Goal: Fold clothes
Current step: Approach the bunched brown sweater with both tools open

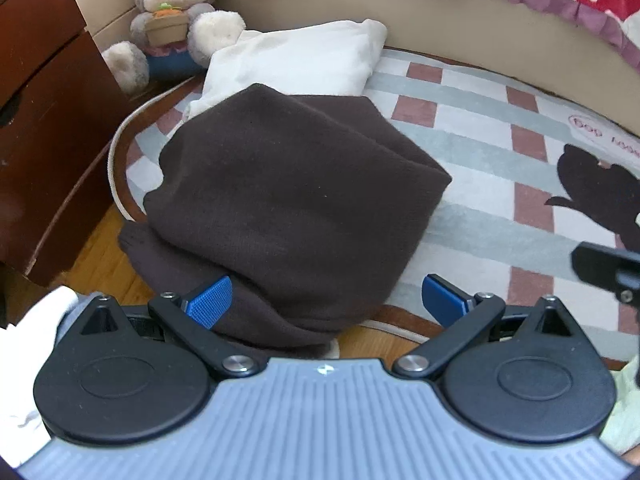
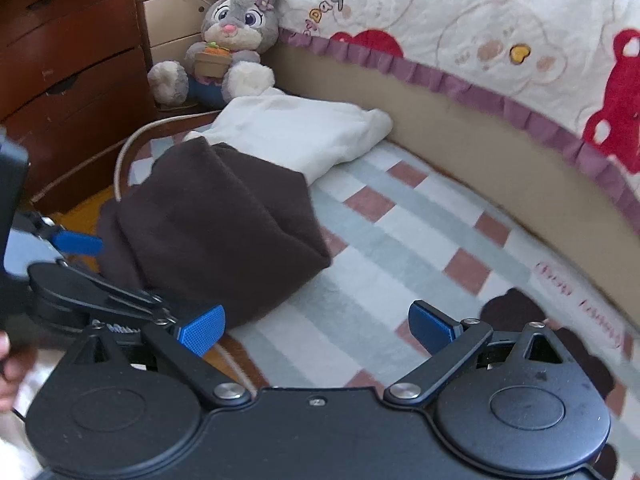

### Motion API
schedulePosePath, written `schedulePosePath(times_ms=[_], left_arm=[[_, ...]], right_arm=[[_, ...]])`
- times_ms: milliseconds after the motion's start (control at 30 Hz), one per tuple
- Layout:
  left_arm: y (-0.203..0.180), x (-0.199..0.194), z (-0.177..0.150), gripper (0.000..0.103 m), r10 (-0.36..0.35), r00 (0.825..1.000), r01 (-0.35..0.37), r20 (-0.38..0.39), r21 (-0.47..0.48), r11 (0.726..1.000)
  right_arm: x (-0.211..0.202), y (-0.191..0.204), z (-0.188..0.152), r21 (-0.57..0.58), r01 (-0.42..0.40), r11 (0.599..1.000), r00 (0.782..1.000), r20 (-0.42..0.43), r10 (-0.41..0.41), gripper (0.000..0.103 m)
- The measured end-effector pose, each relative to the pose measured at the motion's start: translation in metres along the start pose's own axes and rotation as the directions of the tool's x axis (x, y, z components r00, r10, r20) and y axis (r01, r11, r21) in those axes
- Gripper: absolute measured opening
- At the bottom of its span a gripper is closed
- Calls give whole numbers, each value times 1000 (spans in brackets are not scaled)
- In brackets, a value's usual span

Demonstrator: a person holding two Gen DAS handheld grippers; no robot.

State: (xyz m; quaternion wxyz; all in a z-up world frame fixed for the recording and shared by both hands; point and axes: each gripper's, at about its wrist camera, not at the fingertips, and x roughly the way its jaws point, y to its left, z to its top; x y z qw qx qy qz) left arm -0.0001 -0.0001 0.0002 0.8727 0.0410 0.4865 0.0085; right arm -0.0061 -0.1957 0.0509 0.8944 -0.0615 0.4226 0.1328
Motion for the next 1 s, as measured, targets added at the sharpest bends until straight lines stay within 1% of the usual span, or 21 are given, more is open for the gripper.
schedulePosePath(times_ms=[100, 167, 233, 300, 467, 567, 633, 767, 867, 900, 1000], left_arm=[[-1, -1, 0, 103, -3, 1000, 3, 4, 0, 1000], [-1, -2, 0, 102, -5, 1000, 5, 7, -1, 1000], [-2, -3, 0, 102, -7, 1000, 7, 10, -1, 1000], [-2, -4, 0, 102, -9, 1000, 9, 13, -1, 1000], [-3, -6, 0, 102, -14, 1000, 14, 20, -1, 1000], [-4, -8, 0, 102, -17, 1000, 17, 24, -2, 1000], [-5, -9, 1, 102, -19, 999, 19, 27, -2, 1000], [-4, -9, -1, 102, -18, 999, 18, 33, -5, 1000], [-3, -9, -1, 102, -27, 999, 27, 34, -12, 1000], [-2, -8, -1, 102, -26, 999, 26, 33, -11, 1000], [-3, -5, 0, 102, -11, 999, 10, 31, 1, 1000]], right_arm=[[2, -3, 0, 63, -39, 997, 999, -36, 41, 100], [3, -14, 1, 120, -69, 990, 996, -51, 76, 100], [-3, -7, -2, 131, -62, 990, 996, -53, 69, 100], [-4, -20, -4, 154, -71, 985, 996, -49, 79, 100], [6, -46, -1, 168, -69, 983, 995, -65, 81, 100], [-4, -42, -2, 147, -25, 989, 998, -49, 32, 100], [-7, -27, -7, 143, 4, 990, 999, -46, 3, 100], [-3, -16, -19, 112, 35, 993, 999, -18, -33, 100], [2, -17, -13, 102, 53, 993, 999, -20, -51, 100], [5, -13, -19, 82, 77, 994, 997, -16, -76, 100], [5, -10, -21, 83, 67, 994, 998, 0, -68, 100]])
